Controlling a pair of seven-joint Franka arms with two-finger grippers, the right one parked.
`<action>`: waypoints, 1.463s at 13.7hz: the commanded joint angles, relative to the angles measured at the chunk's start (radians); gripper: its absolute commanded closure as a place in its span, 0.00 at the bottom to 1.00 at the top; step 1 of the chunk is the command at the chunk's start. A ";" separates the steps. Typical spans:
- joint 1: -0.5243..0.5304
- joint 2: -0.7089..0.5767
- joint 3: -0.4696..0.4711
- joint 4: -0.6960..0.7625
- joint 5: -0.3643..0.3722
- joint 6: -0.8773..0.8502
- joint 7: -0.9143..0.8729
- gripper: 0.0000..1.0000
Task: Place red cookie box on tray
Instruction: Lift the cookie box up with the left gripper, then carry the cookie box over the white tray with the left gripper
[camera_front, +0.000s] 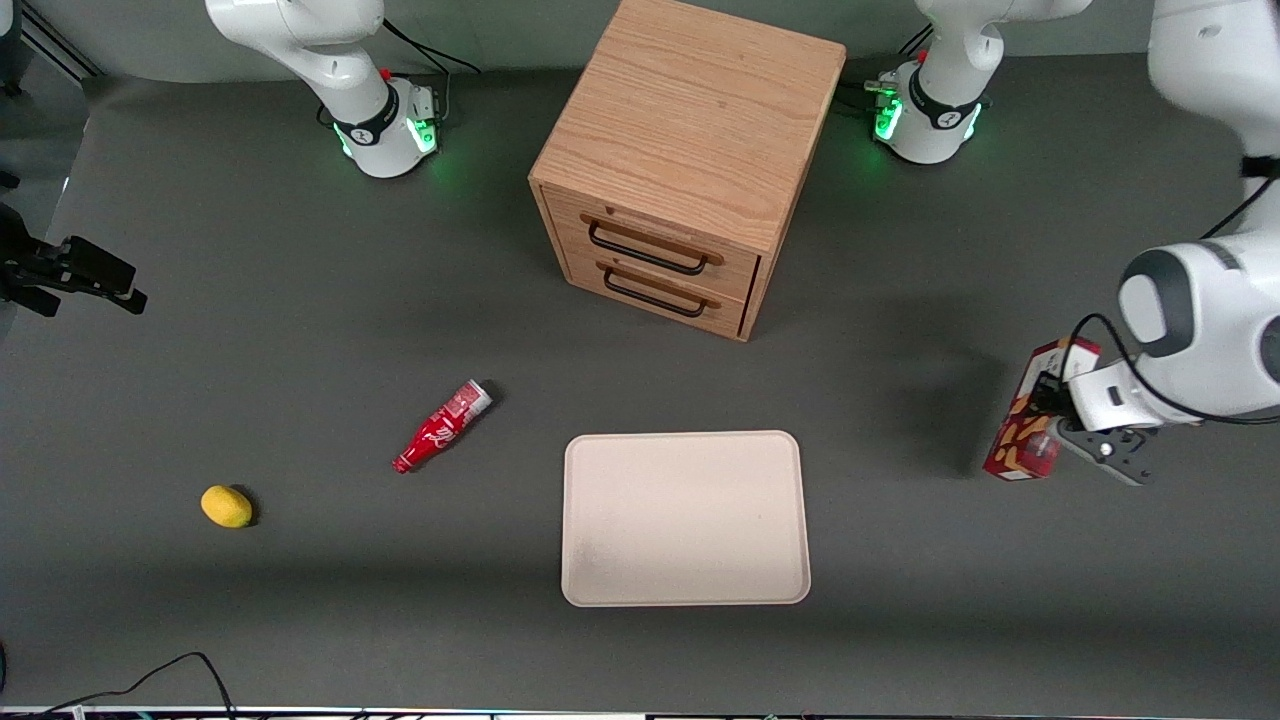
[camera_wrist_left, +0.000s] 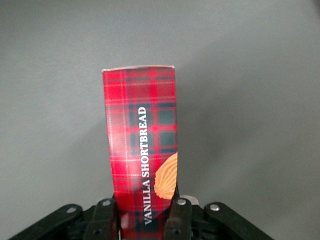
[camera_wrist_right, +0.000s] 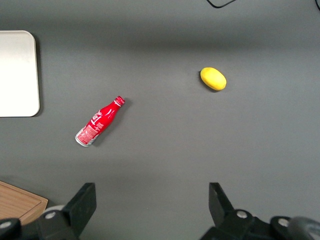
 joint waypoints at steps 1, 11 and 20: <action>-0.013 -0.050 0.009 0.152 0.060 -0.247 -0.060 1.00; -0.105 0.007 -0.156 0.511 0.052 -0.549 -0.458 0.97; -0.373 0.476 -0.224 0.867 0.119 -0.200 -1.041 0.89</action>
